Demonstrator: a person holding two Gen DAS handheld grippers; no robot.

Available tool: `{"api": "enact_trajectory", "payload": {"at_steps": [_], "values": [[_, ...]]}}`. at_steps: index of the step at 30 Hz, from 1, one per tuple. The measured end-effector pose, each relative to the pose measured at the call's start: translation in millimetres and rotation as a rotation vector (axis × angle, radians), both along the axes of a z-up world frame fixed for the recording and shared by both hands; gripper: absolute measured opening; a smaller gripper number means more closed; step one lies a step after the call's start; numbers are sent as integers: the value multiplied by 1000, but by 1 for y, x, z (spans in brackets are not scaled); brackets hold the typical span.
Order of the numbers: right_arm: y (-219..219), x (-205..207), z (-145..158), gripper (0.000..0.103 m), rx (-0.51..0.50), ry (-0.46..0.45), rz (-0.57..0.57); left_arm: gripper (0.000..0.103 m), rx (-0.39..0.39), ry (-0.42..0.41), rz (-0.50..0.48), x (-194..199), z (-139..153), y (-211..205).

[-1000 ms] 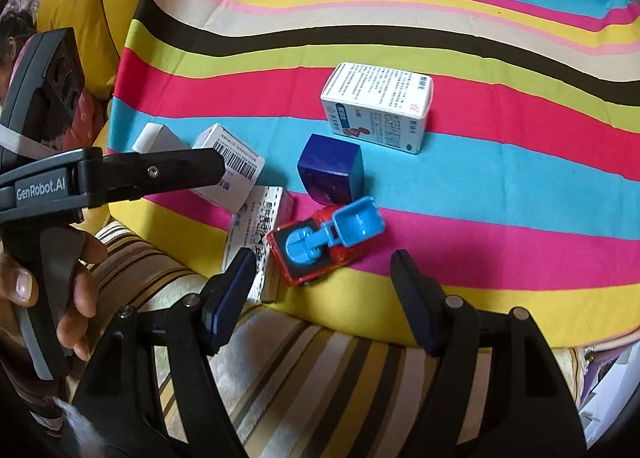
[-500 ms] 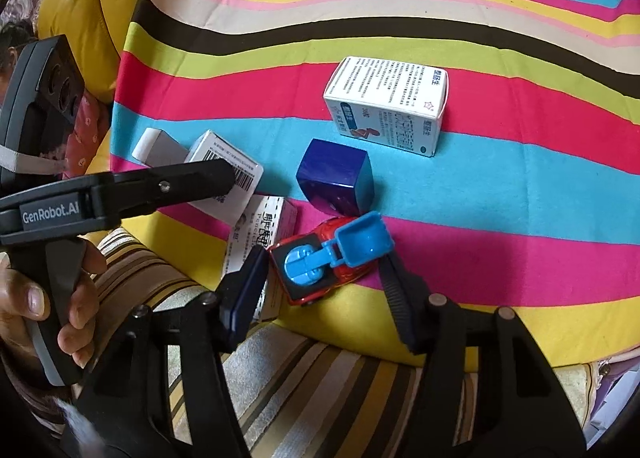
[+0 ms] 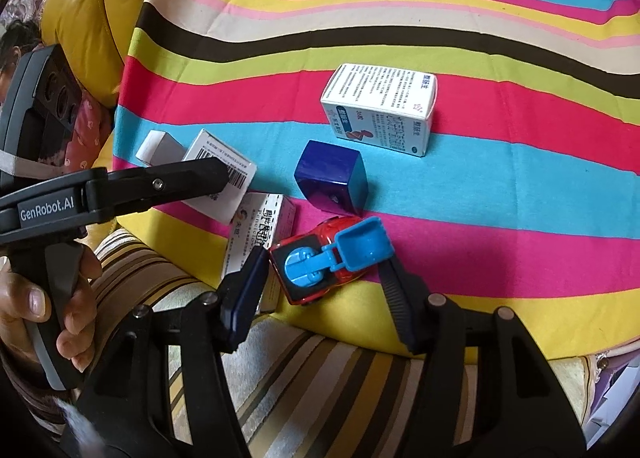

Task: Organize rigid objects
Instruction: 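Grasp the white barcode box with left tool while right tool grasps the toy car, then carry the barcode box and toy car with both tools to the purple-rimmed box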

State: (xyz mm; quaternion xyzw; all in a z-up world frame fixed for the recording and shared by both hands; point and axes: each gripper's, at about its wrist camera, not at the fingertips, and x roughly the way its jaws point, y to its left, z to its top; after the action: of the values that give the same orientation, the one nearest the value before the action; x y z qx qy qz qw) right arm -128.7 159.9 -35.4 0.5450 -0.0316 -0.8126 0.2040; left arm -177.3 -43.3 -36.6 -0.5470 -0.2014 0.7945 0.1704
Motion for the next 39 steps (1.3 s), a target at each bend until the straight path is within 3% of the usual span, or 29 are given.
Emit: {"api": "enact_trajectory", "payload": {"at_steps": [9,23,39], "values": [[16,14,14,61,16,44,-37,71,32,50,6,18,16,13],[53,42,37,61,88,111,-166,71,67,65,-27,39,27,52],[136,84,60,61,116,159,-323,71,-21,119,-122,66,45,135]]}}
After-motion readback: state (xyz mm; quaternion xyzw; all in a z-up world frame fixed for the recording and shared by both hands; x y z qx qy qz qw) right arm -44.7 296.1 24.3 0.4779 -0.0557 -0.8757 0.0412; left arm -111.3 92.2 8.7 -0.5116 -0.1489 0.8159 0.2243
